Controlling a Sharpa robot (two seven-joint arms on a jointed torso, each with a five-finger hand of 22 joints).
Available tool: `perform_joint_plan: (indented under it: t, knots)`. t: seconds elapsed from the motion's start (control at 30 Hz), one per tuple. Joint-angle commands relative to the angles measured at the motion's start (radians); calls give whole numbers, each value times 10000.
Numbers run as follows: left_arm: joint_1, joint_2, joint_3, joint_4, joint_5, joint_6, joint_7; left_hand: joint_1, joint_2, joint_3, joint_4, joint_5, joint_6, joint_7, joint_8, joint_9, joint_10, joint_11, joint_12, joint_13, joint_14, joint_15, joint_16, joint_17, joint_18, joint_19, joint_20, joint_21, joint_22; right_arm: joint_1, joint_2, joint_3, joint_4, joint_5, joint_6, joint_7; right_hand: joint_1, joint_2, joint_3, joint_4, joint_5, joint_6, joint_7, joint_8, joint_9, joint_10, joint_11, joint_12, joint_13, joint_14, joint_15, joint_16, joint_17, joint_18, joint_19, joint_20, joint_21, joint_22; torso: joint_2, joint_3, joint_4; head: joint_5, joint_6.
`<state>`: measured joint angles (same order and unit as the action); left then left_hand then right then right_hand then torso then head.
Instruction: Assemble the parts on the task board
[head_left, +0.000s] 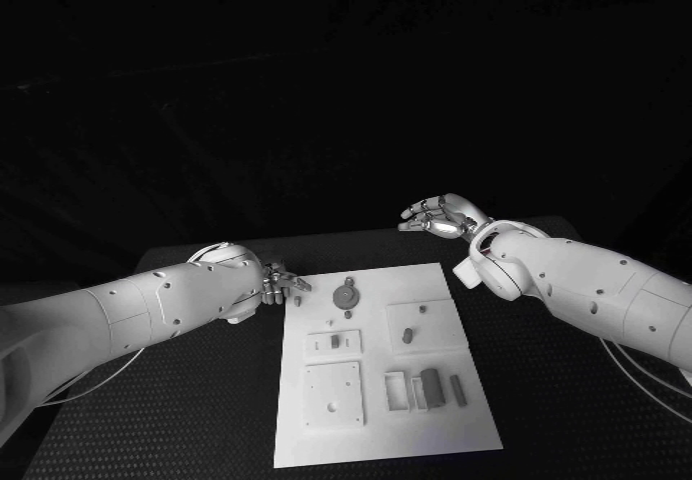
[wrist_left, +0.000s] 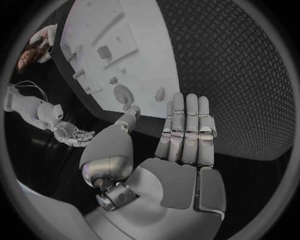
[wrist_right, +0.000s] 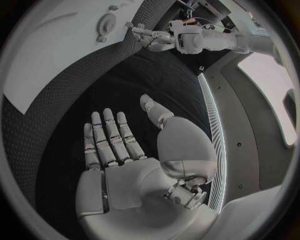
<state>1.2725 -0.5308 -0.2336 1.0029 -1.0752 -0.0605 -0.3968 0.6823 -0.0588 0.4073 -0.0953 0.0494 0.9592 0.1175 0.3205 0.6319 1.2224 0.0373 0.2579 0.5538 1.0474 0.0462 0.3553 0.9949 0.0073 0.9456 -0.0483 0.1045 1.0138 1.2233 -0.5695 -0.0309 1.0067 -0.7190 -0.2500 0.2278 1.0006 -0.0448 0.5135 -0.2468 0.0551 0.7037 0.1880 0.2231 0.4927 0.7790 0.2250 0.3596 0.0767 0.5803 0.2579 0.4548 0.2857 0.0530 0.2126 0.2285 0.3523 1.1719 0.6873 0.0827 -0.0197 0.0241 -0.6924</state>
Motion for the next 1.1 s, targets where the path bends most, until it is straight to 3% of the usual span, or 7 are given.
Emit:
perform_joint_plan:
  t: [0.03,0.23,0.5,0.7,1.1]
  knots:
    - [3,108,7,-41,199,610,15,-28,96,-83,-13,8,89,3,47,-19,93,-22,56,-23,68,-11,86,-26,115,71,-26,-59,17,-13,19,5,7,-73,135,66,30,-59,-51,9,-52,-72,456,66,-11,-29,15,-39,-12,-63,29,-48,16,-136,-50,-31,-32,16,-3,3,13,0,-26]
    - [-15,245,7,-170,241,716,34,76,370,-125,-142,20,94,3,35,-55,102,-23,48,-74,37,-15,152,-95,95,82,-34,-96,20,-22,36,5,8,-73,143,68,31,-58,-50,11,-52,-73,458,68,-13,-28,15,-39,-14,-64,29,-49,18,-136,-50,-32,-32,22,-5,0,6,4,-50]
    - [-115,397,5,-390,191,1010,56,473,859,-159,-845,278,146,6,24,-172,138,-18,72,-210,-23,-14,377,-344,40,147,-50,-178,58,-24,32,5,11,-73,144,66,30,-59,-52,13,-52,-74,460,70,-17,-27,15,-38,-17,-65,29,-50,20,-136,-49,-33,-33,29,-17,5,-2,10,-75]
    - [-227,490,3,-420,161,986,39,528,947,-126,-1050,393,145,15,16,-213,133,-11,78,-256,-56,-10,450,-436,24,163,-48,-210,68,-24,34,5,9,-73,133,69,29,-59,-52,16,-52,-75,462,71,-21,-26,14,-38,-19,-64,29,-50,22,-136,-49,-33,-33,35,-17,-7,5,-16,-63]
    - [-236,512,4,-581,173,918,65,488,1267,-55,-1142,425,157,18,21,-251,140,-8,97,-303,-84,-7,543,-540,10,182,-47,-246,80,-24,38,5,1,-73,141,71,32,-64,-54,15,-52,-80,463,73,-28,-27,14,-38,-24,-65,29,-52,26,-136,-49,-35,-35,46,-19,-5,6,-32,-75]
